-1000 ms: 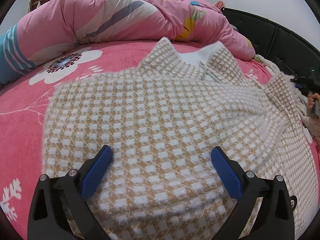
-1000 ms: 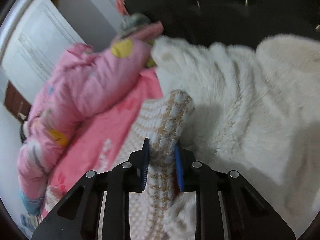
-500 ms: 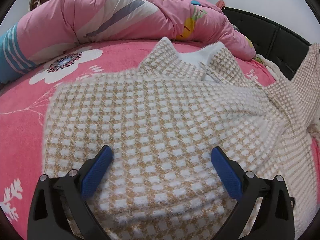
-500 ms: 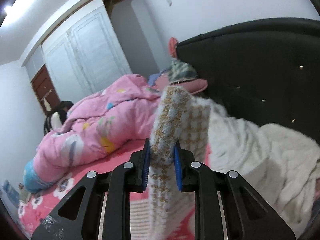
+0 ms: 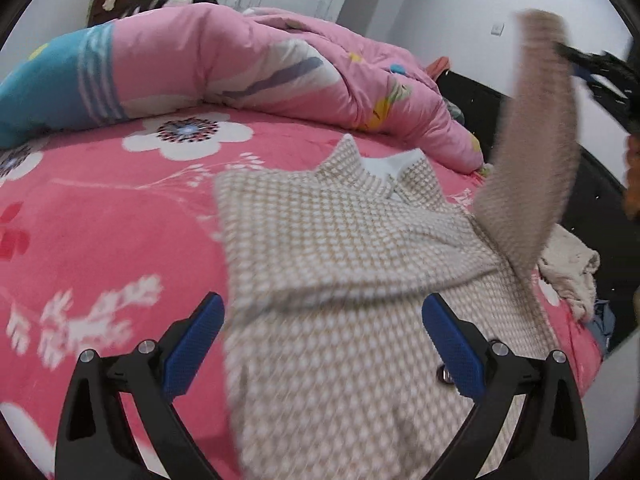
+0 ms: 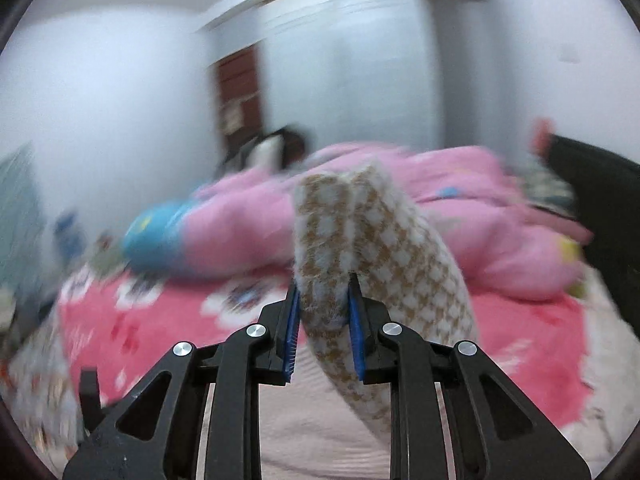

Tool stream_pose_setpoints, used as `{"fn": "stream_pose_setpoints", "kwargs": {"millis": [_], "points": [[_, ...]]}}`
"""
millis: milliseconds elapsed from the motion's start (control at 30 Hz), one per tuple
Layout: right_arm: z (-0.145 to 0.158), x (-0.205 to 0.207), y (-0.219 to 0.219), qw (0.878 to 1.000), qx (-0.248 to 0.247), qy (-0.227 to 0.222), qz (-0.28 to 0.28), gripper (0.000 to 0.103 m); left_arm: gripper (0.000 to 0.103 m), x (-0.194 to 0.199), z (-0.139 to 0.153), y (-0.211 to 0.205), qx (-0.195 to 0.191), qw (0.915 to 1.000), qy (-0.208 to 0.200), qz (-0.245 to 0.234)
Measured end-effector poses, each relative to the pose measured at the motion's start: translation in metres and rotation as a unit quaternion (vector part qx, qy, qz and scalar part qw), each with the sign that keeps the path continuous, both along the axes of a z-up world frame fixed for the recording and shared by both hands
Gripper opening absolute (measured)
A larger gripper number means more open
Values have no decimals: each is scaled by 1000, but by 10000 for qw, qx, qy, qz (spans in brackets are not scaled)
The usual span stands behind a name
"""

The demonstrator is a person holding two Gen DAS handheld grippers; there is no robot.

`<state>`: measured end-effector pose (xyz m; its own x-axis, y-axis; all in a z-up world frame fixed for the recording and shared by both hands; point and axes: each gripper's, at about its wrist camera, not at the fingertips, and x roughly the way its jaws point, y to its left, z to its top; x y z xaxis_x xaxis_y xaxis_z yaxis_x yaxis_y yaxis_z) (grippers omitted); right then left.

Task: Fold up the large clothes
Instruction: 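Fold the held sleeve across the cardigan body and open the right tool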

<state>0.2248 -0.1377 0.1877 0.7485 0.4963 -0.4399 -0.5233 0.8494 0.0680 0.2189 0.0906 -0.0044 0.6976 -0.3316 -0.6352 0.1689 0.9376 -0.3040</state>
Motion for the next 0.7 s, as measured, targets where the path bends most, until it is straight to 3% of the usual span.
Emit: {"fn": "stream_pose_setpoints", "kwargs": {"millis": [67, 100, 133, 200, 267, 400, 500, 567, 633, 700], "points": [[-50, -2, 52, 9969, -355, 364, 608, 34, 97, -14, -3, 9, -83, 10000, 7, -26], [-85, -2, 80, 9917, -693, 703, 822, 51, 97, -18, -5, 12, -85, 10000, 18, -40], [-119, 0, 101, 9835, -1022, 1118, 991, 59, 98, -21, -7, 14, -65, 9999, 30, -72], [-159, 1, 113, 9709, -1341, 1646, 1105, 59, 97, -26, -10, 18, 9, 9999, 50, -121], [-166, 4, 100, 9717, -1117, 1793, 1061, 59, 97, -26, -10, 23, 10, 9998, 3, -181], [-144, 18, -2, 9791, 237, 1960, 493, 72, 97, -11, 5, 27, -151, 9990, -271, -315], [-138, 27, -81, 9734, 874, 2108, -219, 72, 87, 10, 10, 23, -386, 9983, -243, -362], [-142, 30, -118, 9707, 891, 2122, -696, 72, 77, 39, 7, 17, -460, 9984, -10, -315], [-154, 35, -155, 9640, 913, 2230, -1122, 72, 58, 63, -1, 11, -459, 9978, 406, -236], [-166, 37, -178, 9570, 1008, 2351, -1371, 72, 49, 96, -16, 2, -335, 9947, 959, -153]]}}
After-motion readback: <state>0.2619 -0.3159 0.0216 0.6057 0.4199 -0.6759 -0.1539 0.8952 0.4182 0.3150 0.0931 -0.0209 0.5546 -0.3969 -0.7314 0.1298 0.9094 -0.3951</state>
